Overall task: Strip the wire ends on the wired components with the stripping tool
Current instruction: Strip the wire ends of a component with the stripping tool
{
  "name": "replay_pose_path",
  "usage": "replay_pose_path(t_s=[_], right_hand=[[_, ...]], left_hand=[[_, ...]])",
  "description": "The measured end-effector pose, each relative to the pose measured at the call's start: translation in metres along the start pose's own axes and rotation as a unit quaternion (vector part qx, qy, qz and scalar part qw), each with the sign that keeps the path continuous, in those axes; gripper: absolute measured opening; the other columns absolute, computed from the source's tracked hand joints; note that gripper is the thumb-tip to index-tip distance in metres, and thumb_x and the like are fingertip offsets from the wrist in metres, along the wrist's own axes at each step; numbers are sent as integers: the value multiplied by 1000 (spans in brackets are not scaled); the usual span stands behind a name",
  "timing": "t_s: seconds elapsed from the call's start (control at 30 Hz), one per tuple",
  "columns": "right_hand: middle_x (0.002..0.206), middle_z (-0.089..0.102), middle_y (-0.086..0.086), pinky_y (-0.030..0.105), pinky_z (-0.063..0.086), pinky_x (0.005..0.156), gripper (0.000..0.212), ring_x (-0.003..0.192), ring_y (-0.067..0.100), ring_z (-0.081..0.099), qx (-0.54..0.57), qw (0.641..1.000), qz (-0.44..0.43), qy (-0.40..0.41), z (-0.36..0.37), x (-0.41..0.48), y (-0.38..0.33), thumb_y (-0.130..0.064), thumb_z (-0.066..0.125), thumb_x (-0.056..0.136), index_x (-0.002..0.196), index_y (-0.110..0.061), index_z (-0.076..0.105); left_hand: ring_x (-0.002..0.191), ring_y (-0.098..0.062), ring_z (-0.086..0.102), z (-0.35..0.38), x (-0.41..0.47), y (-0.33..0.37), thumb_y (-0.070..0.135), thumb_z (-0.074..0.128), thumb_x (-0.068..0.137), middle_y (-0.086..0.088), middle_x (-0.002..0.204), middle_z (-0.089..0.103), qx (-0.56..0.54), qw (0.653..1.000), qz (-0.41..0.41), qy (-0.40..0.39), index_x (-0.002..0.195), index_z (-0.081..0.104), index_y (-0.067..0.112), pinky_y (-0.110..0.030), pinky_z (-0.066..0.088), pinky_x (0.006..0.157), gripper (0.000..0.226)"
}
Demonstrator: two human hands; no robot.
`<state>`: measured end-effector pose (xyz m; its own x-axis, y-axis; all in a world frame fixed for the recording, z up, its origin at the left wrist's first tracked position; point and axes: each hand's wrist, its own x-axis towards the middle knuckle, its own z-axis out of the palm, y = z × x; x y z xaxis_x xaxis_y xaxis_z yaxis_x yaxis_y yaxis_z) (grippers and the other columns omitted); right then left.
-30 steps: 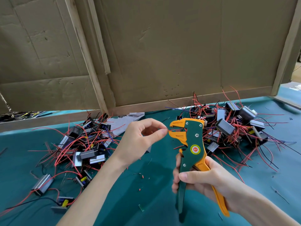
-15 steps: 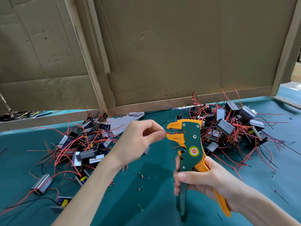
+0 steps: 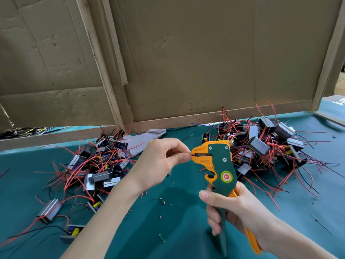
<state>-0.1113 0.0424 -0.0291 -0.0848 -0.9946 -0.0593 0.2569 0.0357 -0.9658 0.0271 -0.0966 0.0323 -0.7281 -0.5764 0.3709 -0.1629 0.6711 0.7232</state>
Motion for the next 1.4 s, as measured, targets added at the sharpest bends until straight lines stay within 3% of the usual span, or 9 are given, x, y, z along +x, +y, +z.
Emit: replay_pose_path(t_s=[0.1,0.27,0.4,0.57,0.7,0.83,1.03,1.23,1.4], right_hand=[[44,36,8,25,39,39,35,32,19,35,17,996,42,71,3,3,6,-35,85,60,56,-21,53],[73,58,20,41,55,65,13,63,34,61,128,991,48,-2,-2,9,1,-12,76,71,78,-8,66],[77,59,20,45,56,73,10,67,35,62,162,985,59,0,-6,12,2,-6,72,71,79,-5,66],[77,59,24,46,57,69,12,64,37,62,192,978,77,12,-8,14,5,1,69,67,78,-1,66],[75,60,24,47,57,67,13,65,38,63,211,974,85,18,-10,15,7,3,69,65,77,0,67],[74,60,24,48,57,68,9,66,39,63,213,972,97,22,-13,19,10,3,69,64,73,0,70],[75,59,25,47,57,67,10,64,39,62,217,971,103,17,-11,20,9,4,68,64,73,0,69],[77,60,23,47,58,69,22,65,37,63,208,972,105,17,-10,17,5,9,67,68,87,1,60],[77,59,23,47,58,68,24,65,37,63,206,972,108,22,-9,16,4,3,67,66,88,1,60]], left_hand=[[62,3,54,6,1,-10,12,69,86,21,67,66,25,1000,-16,-2,77,69,27,-8,39,63,17],[64,4,54,11,5,-24,11,69,86,14,70,66,85,995,-48,27,74,64,28,-8,38,63,21],[60,1,55,1,26,-9,9,66,88,9,72,65,87,986,-33,138,78,65,17,-8,40,60,13],[72,-17,66,26,84,36,8,60,91,1,80,67,25,977,45,205,86,64,9,-30,53,72,7],[95,-18,63,69,115,62,7,60,92,-9,106,69,-24,991,67,114,108,64,5,-24,48,88,16],[138,-21,35,87,106,59,11,55,96,-7,152,36,-6,997,19,-72,148,30,18,-32,27,112,58],[127,-13,46,32,51,18,20,55,95,-5,140,48,129,991,-29,-21,140,43,18,-30,37,106,47],[123,-30,44,-66,8,-40,33,55,94,-13,130,47,378,890,-255,25,133,48,16,-37,38,98,43],[132,-33,32,-95,-11,-77,39,56,93,-12,140,42,462,786,-399,-101,138,42,20,-41,38,99,51]])
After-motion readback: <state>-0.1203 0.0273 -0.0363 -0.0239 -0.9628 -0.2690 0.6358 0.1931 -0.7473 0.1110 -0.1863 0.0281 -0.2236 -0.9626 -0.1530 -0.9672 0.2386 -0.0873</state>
